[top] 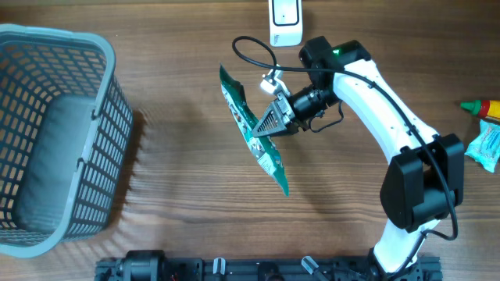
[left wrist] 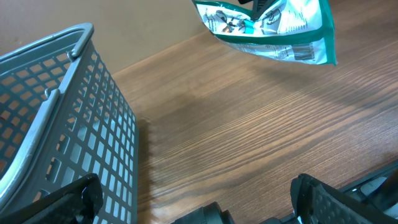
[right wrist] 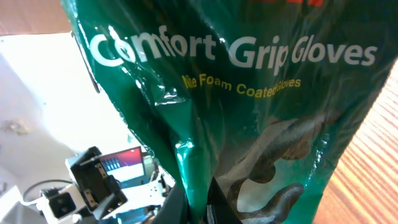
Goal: Scan the item barcode
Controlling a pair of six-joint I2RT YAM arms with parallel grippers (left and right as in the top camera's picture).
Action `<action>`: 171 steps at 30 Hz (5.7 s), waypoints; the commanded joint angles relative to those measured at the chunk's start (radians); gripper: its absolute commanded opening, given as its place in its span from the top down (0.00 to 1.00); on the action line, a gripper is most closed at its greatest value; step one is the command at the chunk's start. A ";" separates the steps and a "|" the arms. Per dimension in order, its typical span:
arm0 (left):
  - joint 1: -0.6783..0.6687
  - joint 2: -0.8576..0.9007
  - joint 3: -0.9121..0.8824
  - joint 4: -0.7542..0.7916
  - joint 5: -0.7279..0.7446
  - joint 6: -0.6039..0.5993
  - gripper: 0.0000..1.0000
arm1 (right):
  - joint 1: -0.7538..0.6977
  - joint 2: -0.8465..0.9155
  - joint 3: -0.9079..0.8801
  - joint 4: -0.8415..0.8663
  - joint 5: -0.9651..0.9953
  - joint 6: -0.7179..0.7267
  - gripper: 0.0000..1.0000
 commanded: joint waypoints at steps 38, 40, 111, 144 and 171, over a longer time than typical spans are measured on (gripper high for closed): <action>-0.003 -0.003 0.000 0.002 -0.002 0.005 0.00 | -0.116 0.013 0.006 -0.235 -0.417 0.349 0.96; -0.003 -0.003 0.000 0.002 -0.002 0.005 0.00 | -0.116 0.013 0.006 -0.235 -0.414 0.333 0.96; -0.003 -0.003 0.000 0.003 -0.002 0.005 0.00 | 0.314 0.277 -0.174 0.605 1.082 0.166 0.17; -0.003 -0.003 0.000 0.002 -0.002 0.005 0.00 | 0.122 0.227 0.209 -0.236 -0.476 0.066 0.96; -0.003 -0.003 0.000 0.002 -0.002 0.005 0.00 | 0.086 0.203 0.209 -0.236 -0.476 0.585 0.96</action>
